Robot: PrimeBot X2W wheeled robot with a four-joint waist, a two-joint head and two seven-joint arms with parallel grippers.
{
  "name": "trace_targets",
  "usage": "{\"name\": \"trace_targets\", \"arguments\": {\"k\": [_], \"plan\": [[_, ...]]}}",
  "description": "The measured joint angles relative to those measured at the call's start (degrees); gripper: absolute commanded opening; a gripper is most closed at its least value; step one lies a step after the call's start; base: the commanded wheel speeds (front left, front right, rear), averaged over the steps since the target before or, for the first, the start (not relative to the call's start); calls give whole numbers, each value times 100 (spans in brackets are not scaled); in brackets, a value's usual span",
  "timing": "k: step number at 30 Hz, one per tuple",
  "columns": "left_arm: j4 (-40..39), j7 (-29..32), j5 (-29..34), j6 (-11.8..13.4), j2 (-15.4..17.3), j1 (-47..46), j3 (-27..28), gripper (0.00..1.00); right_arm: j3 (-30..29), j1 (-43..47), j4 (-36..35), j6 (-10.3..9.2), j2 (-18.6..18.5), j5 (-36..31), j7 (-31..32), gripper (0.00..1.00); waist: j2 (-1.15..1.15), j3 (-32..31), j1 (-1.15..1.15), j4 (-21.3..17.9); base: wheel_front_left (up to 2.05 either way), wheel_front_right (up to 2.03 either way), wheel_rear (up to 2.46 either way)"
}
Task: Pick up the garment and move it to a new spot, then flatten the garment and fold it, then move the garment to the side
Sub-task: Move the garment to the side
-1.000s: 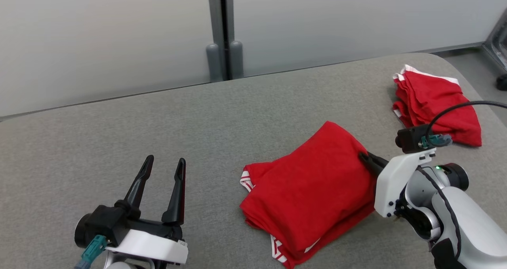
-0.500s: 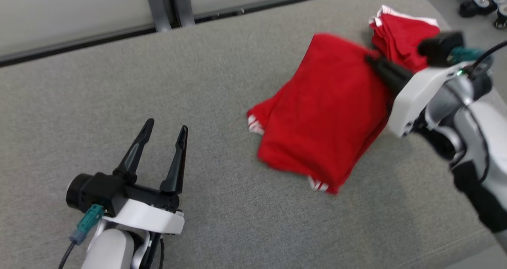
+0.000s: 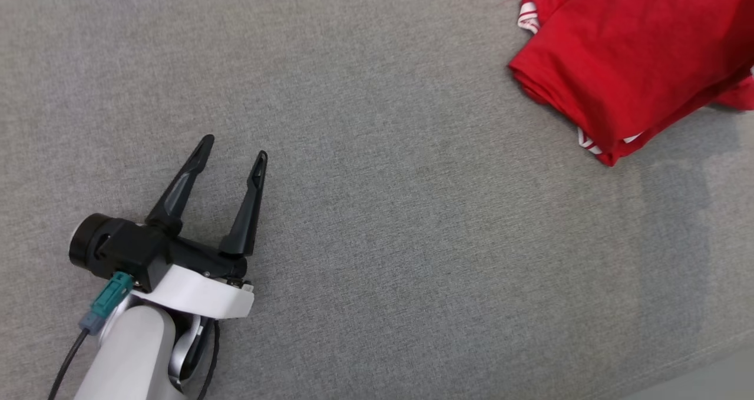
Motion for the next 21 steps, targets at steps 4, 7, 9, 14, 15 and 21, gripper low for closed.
{"name": "trace_targets", "arguments": {"k": [4, 7, 9, 14, 15, 21], "plan": [[-74, -1, 0, -5, 120, -93, 7, 100, -200, -96, 382, 1, -85, -215, -25, 0, 0, 245, 0, 23, 0, 0, 0], [-119, -3, -1, -7, 171, -139, -4, 100, -386, -178, 842, 1, -112, -611, 21, 0, 0, 361, 0, 15, 0, 0, 0], [-112, -4, -4, -5, 178, -186, -15, 100, -531, -258, 1149, 1, -19, -815, 62, 12, 0, 380, 0, 7, 0, 0, 0], [-36, -2, -55, -5, 132, -230, -86, 100, -873, -344, 2075, 1, 265, -1472, 130, 100, 0, 261, 0, 46, 0, 0, 0], [-19, -1, -59, -5, 101, -230, -85, 100, -964, -355, 2216, 1, 278, -1569, 93, 100, 0, 220, 0, 66, 0, 0, 0], [38, 0, -87, -5, -73, -70, 48, 100, -1377, -543, 2854, 1, 391, -2272, -303, 100, 0, -170, 0, 196, 0, 0, 0]]}}
